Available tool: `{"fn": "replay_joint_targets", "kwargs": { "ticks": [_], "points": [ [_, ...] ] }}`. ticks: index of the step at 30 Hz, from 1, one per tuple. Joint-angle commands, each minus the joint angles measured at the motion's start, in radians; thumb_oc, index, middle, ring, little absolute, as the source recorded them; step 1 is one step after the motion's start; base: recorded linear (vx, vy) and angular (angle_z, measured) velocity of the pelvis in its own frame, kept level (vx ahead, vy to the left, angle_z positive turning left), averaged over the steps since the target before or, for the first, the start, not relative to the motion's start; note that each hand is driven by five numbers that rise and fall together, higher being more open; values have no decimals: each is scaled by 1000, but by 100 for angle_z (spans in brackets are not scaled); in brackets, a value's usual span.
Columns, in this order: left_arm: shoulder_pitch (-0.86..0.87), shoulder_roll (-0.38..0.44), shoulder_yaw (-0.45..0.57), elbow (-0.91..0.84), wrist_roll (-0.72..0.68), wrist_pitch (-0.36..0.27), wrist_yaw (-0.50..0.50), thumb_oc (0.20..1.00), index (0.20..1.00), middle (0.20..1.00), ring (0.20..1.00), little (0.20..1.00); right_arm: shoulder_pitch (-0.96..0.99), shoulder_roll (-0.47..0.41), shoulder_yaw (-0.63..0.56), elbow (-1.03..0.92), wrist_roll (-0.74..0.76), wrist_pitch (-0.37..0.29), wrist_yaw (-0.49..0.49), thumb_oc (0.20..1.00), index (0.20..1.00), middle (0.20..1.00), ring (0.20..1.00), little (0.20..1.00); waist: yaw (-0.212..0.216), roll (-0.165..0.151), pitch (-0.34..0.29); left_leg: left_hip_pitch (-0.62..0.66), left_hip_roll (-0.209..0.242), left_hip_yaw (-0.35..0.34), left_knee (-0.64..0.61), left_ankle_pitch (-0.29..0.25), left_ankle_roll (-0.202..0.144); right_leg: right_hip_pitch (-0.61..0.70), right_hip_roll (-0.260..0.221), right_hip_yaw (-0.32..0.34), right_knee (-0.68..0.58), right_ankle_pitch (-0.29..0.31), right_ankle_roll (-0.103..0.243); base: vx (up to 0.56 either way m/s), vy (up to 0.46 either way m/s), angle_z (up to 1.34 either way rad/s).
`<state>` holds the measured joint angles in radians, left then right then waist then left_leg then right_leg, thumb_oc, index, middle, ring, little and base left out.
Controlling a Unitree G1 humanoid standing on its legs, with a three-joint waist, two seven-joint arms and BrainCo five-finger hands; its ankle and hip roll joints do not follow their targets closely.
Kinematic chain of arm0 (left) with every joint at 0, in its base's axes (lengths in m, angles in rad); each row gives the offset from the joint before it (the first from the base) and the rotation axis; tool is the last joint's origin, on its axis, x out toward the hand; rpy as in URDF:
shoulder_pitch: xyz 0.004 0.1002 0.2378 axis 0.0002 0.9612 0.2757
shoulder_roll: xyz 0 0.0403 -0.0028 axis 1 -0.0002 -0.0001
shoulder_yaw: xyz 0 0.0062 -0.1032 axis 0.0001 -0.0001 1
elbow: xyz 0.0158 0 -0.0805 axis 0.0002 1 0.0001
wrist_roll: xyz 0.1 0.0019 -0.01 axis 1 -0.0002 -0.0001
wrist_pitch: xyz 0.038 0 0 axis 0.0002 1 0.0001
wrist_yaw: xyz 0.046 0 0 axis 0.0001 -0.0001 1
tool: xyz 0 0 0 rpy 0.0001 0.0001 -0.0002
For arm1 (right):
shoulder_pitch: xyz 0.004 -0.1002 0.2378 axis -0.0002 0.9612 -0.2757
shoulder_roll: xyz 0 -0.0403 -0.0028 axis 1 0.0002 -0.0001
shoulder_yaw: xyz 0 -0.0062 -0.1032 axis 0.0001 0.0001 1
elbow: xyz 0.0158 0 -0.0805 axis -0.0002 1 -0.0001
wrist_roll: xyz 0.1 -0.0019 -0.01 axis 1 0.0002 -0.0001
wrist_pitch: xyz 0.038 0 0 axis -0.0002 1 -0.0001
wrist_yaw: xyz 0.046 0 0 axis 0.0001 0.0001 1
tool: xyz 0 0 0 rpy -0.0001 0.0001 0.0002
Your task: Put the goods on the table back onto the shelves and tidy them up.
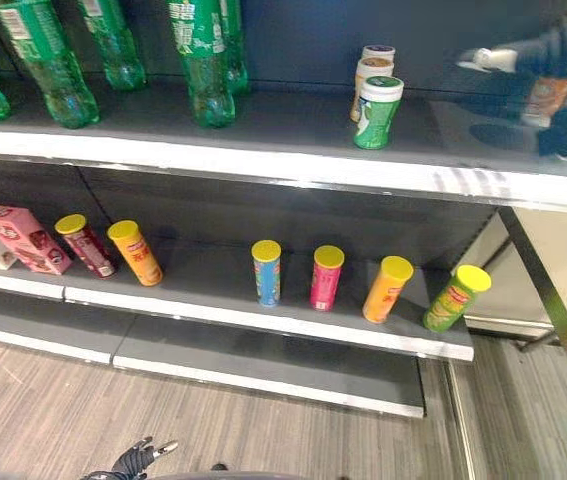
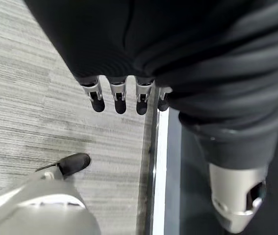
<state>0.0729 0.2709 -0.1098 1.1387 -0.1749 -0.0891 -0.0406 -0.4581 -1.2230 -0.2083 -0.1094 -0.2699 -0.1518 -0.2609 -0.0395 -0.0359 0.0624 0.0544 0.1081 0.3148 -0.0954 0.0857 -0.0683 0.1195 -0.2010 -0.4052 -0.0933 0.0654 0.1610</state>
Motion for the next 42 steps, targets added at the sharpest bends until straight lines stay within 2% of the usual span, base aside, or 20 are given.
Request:
{"fn": "replay_joint_targets", "kwargs": {
  "ticks": [1,3,5,10,14,16,18,20,22,25,26,27,28,31,33,34,36,38,41,42],
  "points": [
    [-89,13,-14,43,31,-17,17,1000,1000,1000,1000,1000,27,13,-133,-36,81,-38,-70,1000,1000,1000,1000,1000,15,-21,1,75,29,84,8,-100,-66,9,-23,0,32,-50,45,12,13,-10],
    [-92,11,-20,44,42,-19,18,1000,1000,1000,1000,1000,103,70,-216,-47,140,-59,-81,1000,1000,1000,1000,1000,-2,-28,2,72,26,94,8,-107,-61,-6,-26,12,34,-47,49,6,22,-24],
    [-100,12,-24,40,49,-21,19,1000,1000,1000,1000,1000,129,66,-236,-50,118,-58,-90,1000,1000,1000,1000,1000,-5,-32,2,68,24,102,8,-104,-59,-16,-30,18,35,-38,50,-4,35,-25],
    [-124,17,-26,20,44,-27,23,1000,1000,1000,1000,1000,222,132,-311,-75,170,-72,-72,1000,1000,1000,1000,1000,-38,-34,5,79,15,125,8,-123,-47,-40,-37,50,45,-31,60,17,47,-22],
    [-137,19,-41,2,42,-37,14,1000,1000,1000,1000,1000,259,185,-326,-104,274,-100,-17,1000,1000,1000,1000,1000,-67,-29,9,79,4,142,8,-131,-38,-66,-47,78,60,-18,69,13,67,-14],
    [-142,13,-54,1,48,-39,8,1000,1000,1000,1000,1000,270,209,-320,-131,333,-113,26,1000,1000,1000,1000,1000,-82,-27,12,81,-5,154,8,-134,-33,-82,-52,93,70,-12,72,22,84,-29],
    [-150,8,-78,4,67,-44,-7,1000,1000,1000,1000,1000,283,248,-301,-167,454,-136,100,1000,1000,1000,1000,1000,-113,-27,21,79,-14,175,8,-139,-26,-114,-59,118,83,2,80,-1,89,-32],
    [-154,7,-84,7,75,-46,-11,1000,1000,1000,1000,1000,298,264,-302,-182,496,-139,128,1000,1000,1000,1000,1000,-125,-30,23,75,-16,187,8,-140,-24,-132,-60,134,89,8,83,-46,62,-35],
    [-177,8,-100,9,102,-49,-17,1000,1000,1000,1000,1000,345,293,-304,-216,581,-147,188,1000,1000,1000,1000,1000,-173,-51,47,52,-16,215,8,-133,-23,-195,-54,185,94,62,96,-170,16,-38],
    [-186,38,-104,11,135,-45,-33,1000,1000,1000,1000,1000,350,290,-283,-236,636,-132,239,1000,1000,1000,1000,1000,-198,-62,48,22,-4,252,8,-118,-25,-242,-44,205,82,101,101,-129,-28,-56],
    [-175,64,-90,-4,140,-47,-36,1000,1000,1000,1000,1000,352,282,-285,-236,660,-132,258,1000,1000,1000,1000,1000,-197,-61,45,7,7,274,8,-112,-26,-256,-42,197,78,109,101,-190,-33,-97],
    [-157,114,-88,-50,173,-75,-13,1000,1000,1000,1000,1000,357,260,-282,-250,700,-146,290,1000,1000,1000,1000,1000,-186,-53,48,-10,36,294,8,-111,-28,-237,-44,152,87,70,99,-124,-17,-115],
    [-154,115,-88,-54,172,-73,-14,1000,1000,1000,1000,1000,357,259,-282,-247,703,-149,292,1000,1000,1000,1000,1000,-184,-53,48,-9,38,295,8,-111,-29,-238,-43,154,90,68,99,-132,23,-109],
    [-136,154,-72,-91,152,-76,-17,1000,1000,1000,1000,1000,296,208,-248,-247,764,-160,314,1000,1000,1000,1000,1000,-150,-61,46,-18,67,368,9,-86,-22,-191,-47,96,169,-16,72,-149,31,-97],
    [-133,163,-70,-102,144,-78,-15,1000,1000,1000,1000,1000,268,185,-235,-242,767,-162,311,1000,1000,1000,1000,1000,-134,-69,38,-21,72,393,11,-77,-20,-169,-48,77,189,-28,68,-123,-27,-108],
    [-114,170,-64,-130,122,-76,-13,1000,1000,1000,1000,1000,188,149,-191,-225,762,-173,296,1000,1000,1000,1000,1000,-103,-80,24,-12,79,447,14,-66,-21,-118,-52,37,208,-36,68,-186,-83,-71],
    [-93,174,-57,-168,80,-71,-17,1000,1000,1000,1000,1000,117,149,-161,-194,747,-180,259,1000,1000,1000,1000,1000,-68,-101,-7,-32,91,506,18,-39,-23,-50,-46,-14,194,0,83,-179,-124,-100],
    [-83,174,-49,-172,68,-68,-17,1000,1000,1000,1000,1000,91,149,-150,-183,736,-185,240,1000,1000,1000,1000,1000,-55,-112,-18,-31,98,530,20,-29,-25,-31,-42,-26,171,5,84,-81,-80,-130],
    [-71,166,-31,-172,48,-67,-20,1000,1000,1000,1000,1000,68,161,-161,-151,739,-190,214,1000,1000,1000,1000,1000,-35,-114,-22,-20,119,570,23,-1,-42,-18,-42,-56,114,-7,73,-82,-135,-67],
    [-60,146,-32,-157,42,-65,-19,1000,1000,1000,1000,1000,55,168,-186,-124,736,-204,175,1000,1000,1000,1000,1000,-28,-102,-24,-11,137,582,29,16,-52,-16,-31,-69,73,-40,58,-38,-153,-94]
  ]
}}
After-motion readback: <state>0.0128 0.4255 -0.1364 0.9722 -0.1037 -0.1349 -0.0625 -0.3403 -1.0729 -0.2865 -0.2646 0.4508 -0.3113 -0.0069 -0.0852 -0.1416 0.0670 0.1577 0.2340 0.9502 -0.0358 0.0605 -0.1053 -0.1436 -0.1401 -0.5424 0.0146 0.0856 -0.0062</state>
